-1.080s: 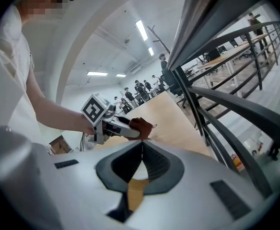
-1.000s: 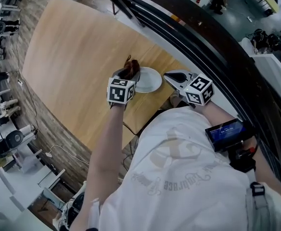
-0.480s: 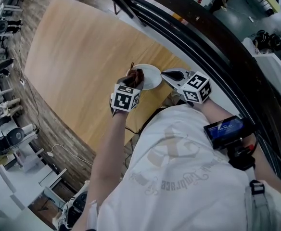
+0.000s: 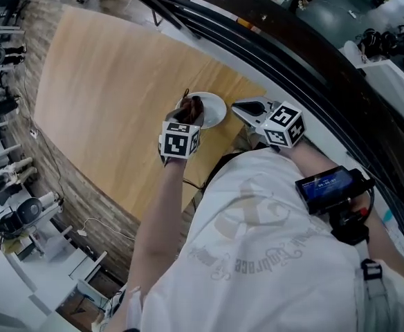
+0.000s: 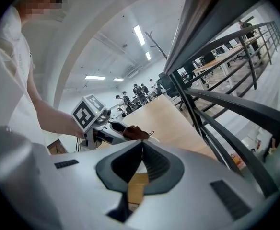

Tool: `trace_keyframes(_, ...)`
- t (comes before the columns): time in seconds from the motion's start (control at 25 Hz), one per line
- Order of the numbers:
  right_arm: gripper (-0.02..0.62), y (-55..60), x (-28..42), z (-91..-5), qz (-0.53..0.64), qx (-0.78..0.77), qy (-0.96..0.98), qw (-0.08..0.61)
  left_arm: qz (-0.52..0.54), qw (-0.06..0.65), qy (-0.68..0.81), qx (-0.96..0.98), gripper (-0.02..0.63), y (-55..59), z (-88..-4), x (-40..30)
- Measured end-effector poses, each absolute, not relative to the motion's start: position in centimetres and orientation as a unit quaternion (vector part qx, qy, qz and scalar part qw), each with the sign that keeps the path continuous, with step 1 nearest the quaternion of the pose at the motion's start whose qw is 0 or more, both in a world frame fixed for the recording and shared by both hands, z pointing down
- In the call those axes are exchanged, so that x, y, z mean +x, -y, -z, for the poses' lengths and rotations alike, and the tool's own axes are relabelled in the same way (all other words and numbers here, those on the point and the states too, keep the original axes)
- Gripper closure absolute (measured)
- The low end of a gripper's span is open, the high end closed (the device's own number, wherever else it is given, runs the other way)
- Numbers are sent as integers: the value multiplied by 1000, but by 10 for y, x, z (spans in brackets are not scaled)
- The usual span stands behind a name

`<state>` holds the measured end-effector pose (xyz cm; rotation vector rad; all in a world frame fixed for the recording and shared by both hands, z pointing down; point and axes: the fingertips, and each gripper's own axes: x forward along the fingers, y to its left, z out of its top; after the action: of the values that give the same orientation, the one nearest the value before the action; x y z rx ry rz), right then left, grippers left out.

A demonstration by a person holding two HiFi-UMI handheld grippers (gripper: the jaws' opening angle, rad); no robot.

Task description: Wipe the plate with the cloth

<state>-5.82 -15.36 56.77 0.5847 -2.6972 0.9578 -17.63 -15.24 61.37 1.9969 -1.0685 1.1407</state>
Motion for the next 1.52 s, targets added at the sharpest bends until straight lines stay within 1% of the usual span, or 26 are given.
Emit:
trace_keyframes(0.36, 581, 164, -31, -579, -333, 243, 905, 107, -422, 291, 400, 759, 436, 202, -622, -172)
trace_keyframes(0.48, 581, 167, -28, -579, -333, 249, 903, 107, -416, 301, 397, 761, 437, 210, -626, -170)
trace_keyframes(0.84, 581, 166, -34, -577, -332, 241, 906, 103, -420, 323, 381, 758, 437, 175, -623, -156)
trace_keyframes(1.2, 581, 161, -40, -578, -340, 234, 905, 100, -426, 320, 366, 763, 436, 140, -626, -137)
trace_keyframes(1.52, 581, 158, -31, -587, -349, 250, 898, 99, -419, 311, 376, 766, 436, 161, -632, -135)
